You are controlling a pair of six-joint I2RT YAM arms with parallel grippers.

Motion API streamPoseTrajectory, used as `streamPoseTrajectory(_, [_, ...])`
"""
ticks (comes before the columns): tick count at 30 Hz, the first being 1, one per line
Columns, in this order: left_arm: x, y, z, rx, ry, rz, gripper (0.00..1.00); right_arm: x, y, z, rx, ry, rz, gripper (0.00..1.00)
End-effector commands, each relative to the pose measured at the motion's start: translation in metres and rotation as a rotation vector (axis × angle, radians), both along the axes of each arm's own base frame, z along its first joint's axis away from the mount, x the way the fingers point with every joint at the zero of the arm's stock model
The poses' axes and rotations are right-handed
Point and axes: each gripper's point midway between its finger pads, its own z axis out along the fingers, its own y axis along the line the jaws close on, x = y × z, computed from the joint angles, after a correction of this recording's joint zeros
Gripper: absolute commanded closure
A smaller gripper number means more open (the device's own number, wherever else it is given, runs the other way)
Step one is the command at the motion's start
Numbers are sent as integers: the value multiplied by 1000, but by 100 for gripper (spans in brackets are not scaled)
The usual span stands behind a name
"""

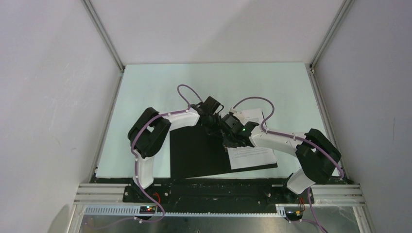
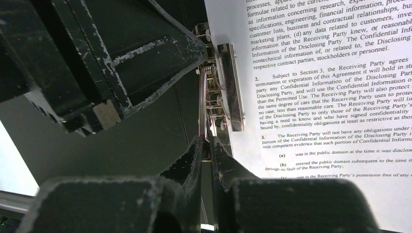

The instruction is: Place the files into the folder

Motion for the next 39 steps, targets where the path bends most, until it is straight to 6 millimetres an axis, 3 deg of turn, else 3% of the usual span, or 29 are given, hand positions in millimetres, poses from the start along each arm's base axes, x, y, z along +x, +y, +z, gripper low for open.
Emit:
streamPoseTrajectory(1, [-11, 17, -22, 82, 40, 12, 81, -23, -31, -27, -122, 75, -3, 93])
streamPoseTrajectory(13, [-11, 20, -27, 89, 52, 16, 81, -33, -55, -46, -219, 106, -16, 94])
streamPoseTrajectory(39, [-13, 24, -37, 105, 77, 25, 81, -35, -84, -58, -336, 123, -58, 94])
